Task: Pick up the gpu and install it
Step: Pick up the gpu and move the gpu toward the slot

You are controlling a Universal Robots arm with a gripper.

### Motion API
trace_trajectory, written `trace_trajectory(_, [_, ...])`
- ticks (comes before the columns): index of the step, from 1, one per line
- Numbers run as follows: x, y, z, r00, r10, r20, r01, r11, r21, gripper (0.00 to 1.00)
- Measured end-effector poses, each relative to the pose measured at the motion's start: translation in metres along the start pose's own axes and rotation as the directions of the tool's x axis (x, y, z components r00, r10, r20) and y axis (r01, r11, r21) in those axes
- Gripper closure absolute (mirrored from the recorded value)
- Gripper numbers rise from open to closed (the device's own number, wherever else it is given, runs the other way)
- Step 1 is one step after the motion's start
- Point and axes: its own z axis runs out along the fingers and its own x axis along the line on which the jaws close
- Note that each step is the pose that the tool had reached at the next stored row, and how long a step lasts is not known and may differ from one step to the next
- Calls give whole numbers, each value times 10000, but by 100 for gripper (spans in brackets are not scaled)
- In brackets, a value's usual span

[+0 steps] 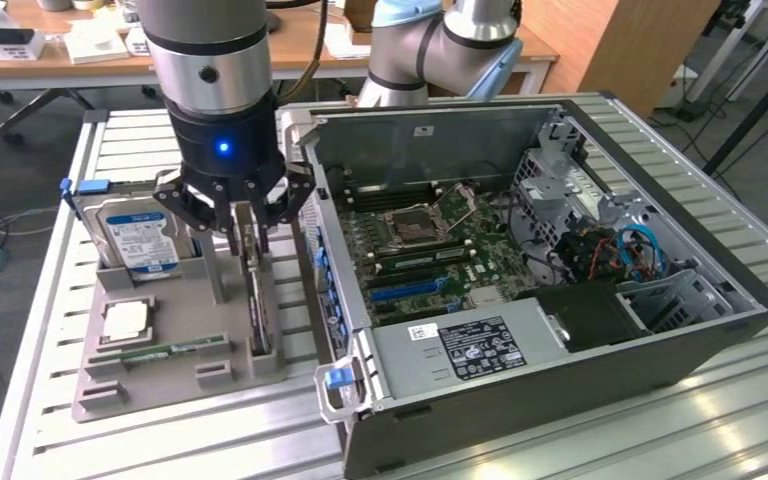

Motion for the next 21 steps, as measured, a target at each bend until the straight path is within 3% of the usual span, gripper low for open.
trace_trajectory(13, [39, -3, 5, 10000, 0, 2, 0, 10000, -2, 64])
trace_trajectory(21, [42, -8, 122, 10000, 0, 2, 0, 10000, -2, 64])
